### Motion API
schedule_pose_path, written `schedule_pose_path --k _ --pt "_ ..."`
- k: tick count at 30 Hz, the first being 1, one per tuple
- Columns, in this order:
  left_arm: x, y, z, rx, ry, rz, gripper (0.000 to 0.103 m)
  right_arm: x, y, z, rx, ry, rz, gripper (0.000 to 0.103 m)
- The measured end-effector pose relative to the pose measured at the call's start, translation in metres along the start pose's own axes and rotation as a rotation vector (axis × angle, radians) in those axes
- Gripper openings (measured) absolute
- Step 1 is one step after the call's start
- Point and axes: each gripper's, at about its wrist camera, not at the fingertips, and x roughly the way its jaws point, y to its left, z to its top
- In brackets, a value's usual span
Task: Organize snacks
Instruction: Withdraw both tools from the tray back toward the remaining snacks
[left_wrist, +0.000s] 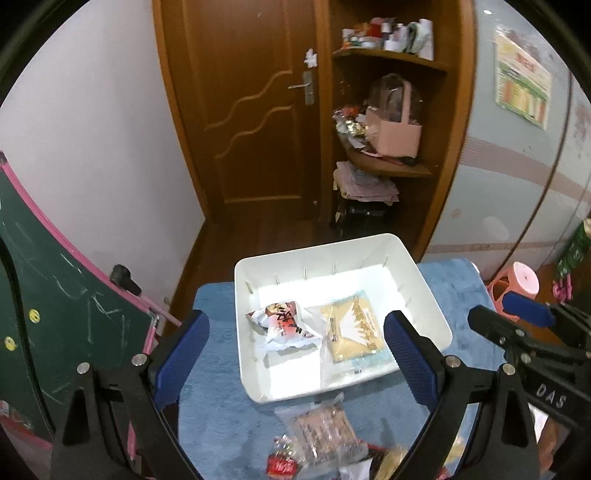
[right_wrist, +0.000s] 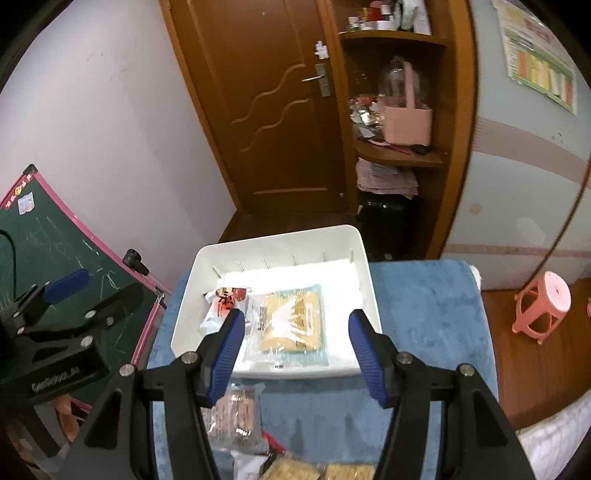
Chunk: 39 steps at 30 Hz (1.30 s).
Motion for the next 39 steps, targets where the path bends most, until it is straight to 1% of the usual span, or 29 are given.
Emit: schedule_pose_path --k 4,7,13,16,18,21,26,32,37,39 --pt "-0.03 -0.002 -0.016 0.006 -0.003 -0.041 0.095 -0.026 0.005 -0.015 0.005 -0.031 -0.036 0.059" --pt "-0.052 -0.005 -0.029 0.029 -0.006 -0.063 0.095 -0.047 0.011 -0.027 -0.001 -0.06 -0.052 0.059" --pt "-0.087 -0.016 -0.057 0.105 -0.024 -0.035 0.095 -0.084 0.024 -0.05 -0.023 -0.098 -0.088 0.059" --pt "-0.101 -0.014 -0.07 0.085 -0.018 -0.068 0.095 -0.099 0.028 -0.061 -0.029 -0.106 -0.093 0.059" --pt "-0.107 -0.011 -0.078 0.055 0.004 -0.1 0.095 -0.109 0.03 -0.068 -0.035 -0.113 -0.108 0.059" --pt "-0.113 -0.005 -0.087 0.021 0.018 -0.118 0.095 -0.12 0.033 -0.079 -0.042 -0.118 -0.119 0.059" --pt "-0.118 0.003 -0.099 -0.013 0.042 -0.12 0.095 -0.134 0.04 -0.098 -0.054 -0.119 -0.132 0.059" --pt "-0.119 0.007 -0.11 -0.003 0.058 -0.122 0.095 -0.137 0.04 -0.117 -0.051 -0.088 -0.139 0.059" --pt "-0.109 0.008 -0.124 0.01 0.101 -0.136 0.095 -0.133 0.033 -0.135 0.0 -0.038 -0.129 0.059" --pt "-0.107 0.01 -0.131 0.019 0.105 -0.14 0.095 -0.131 0.03 -0.142 0.024 -0.024 -0.124 0.059"
